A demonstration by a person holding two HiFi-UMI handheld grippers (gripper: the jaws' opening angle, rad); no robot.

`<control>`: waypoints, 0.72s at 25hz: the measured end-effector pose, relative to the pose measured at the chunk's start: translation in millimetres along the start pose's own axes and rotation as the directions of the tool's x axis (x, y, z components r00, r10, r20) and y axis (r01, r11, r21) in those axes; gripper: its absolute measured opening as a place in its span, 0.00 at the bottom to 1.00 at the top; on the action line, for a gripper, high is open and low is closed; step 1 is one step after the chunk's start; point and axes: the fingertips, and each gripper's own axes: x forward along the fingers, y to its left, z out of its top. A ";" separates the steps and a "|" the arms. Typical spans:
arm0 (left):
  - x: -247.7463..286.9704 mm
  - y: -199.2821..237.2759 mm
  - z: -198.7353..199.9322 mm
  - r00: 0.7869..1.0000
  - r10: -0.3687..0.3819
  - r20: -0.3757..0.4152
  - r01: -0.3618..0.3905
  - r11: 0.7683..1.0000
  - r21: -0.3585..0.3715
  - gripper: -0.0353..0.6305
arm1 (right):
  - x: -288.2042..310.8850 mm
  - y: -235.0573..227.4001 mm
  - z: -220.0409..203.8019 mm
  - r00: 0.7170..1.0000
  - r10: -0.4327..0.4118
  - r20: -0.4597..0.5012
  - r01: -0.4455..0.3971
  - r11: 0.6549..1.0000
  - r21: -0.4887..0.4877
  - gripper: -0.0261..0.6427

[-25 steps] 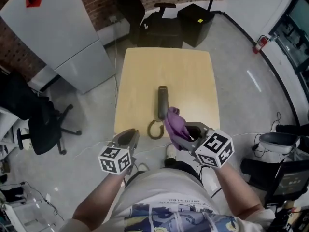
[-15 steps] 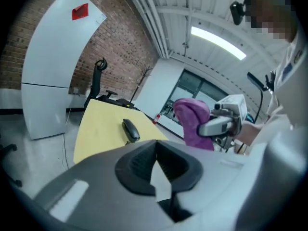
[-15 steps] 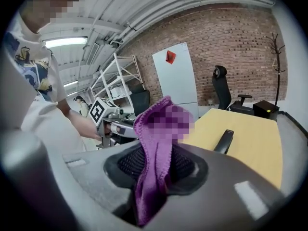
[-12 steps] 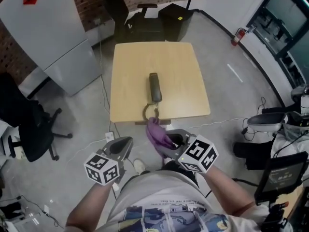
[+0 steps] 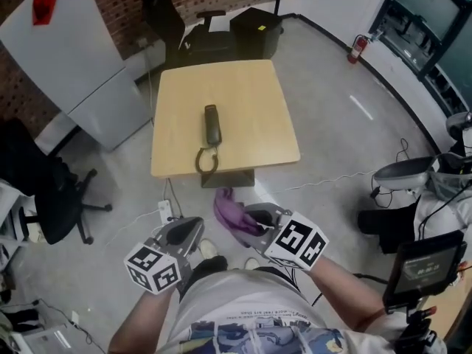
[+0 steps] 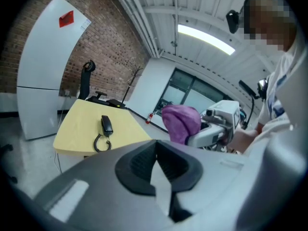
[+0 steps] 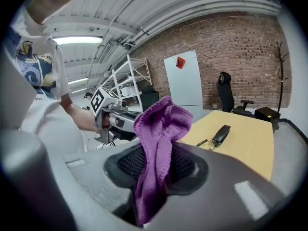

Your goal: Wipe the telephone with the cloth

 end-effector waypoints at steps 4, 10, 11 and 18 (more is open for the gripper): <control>-0.3 -51.3 -19.2 1.000 0.000 -0.028 0.001 0.999 0.042 0.06 | -32.9 13.4 -25.2 1.000 0.013 0.020 -0.013 1.000 0.008 0.21; -8.8 -85.3 -45.7 0.997 -0.014 -0.071 0.016 0.999 0.028 0.06 | -47.0 27.1 -47.8 0.999 0.014 0.041 -0.015 0.999 0.029 0.21; -11.3 -86.5 -48.2 0.997 -0.018 -0.075 0.020 0.999 0.028 0.06 | -46.9 31.4 -48.5 0.999 0.010 0.048 -0.012 0.999 0.034 0.21; -14.8 -89.5 -49.7 0.989 -0.105 -0.101 0.113 0.991 0.073 0.06 | -51.1 47.9 -46.0 0.995 -0.067 0.071 0.064 0.997 0.044 0.21</control>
